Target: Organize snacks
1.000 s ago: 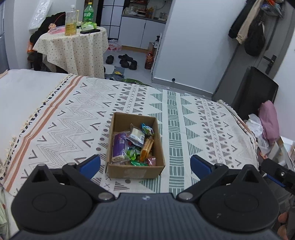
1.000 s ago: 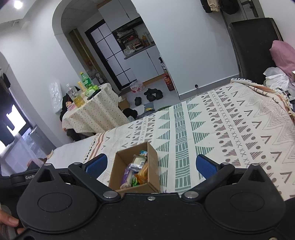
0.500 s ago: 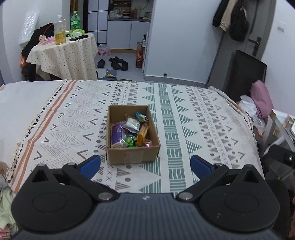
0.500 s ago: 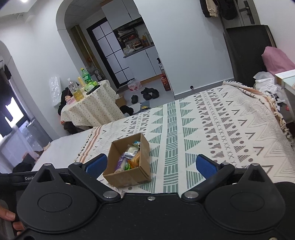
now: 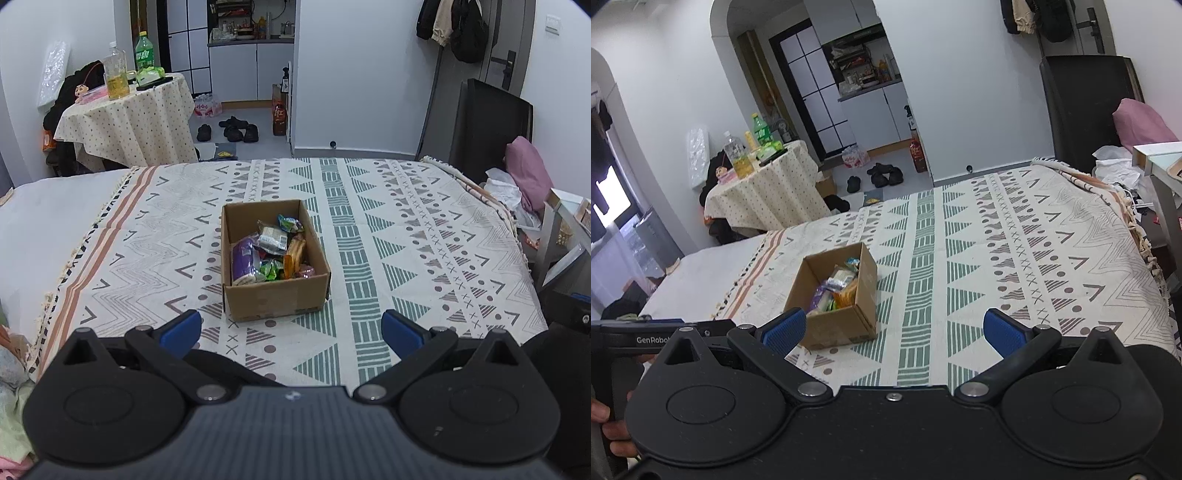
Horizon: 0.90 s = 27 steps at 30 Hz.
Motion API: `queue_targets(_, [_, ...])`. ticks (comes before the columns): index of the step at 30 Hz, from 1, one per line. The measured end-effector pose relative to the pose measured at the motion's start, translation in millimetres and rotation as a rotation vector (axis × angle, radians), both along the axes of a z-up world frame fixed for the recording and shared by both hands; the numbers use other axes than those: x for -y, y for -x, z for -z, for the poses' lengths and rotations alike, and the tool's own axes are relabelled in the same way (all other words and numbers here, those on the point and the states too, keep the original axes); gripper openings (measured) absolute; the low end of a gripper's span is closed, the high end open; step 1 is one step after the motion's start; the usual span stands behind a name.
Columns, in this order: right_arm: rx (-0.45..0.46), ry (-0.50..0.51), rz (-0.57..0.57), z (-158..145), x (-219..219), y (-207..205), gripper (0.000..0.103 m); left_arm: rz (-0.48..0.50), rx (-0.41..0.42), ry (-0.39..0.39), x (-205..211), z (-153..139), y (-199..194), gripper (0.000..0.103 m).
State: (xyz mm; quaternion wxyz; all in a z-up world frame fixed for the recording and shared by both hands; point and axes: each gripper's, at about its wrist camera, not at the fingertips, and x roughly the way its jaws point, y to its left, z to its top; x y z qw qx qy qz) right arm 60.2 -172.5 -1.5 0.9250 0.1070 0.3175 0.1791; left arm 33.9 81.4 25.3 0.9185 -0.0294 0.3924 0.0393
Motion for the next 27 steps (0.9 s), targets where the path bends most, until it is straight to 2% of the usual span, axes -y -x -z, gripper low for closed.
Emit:
queue_targets(7, [-0.021,0.012,-0.020,7.7,-7.4,-1.7,0.103,-0.013,-0.017,0.008,-2.1,7.6,0.4,0.103])
queue_targets(27, [-0.008,0.022,-0.007,3.2,-2.2,0.7,0.103,-0.001,-0.006,0.018,2.6,2.3,1.7,0.103])
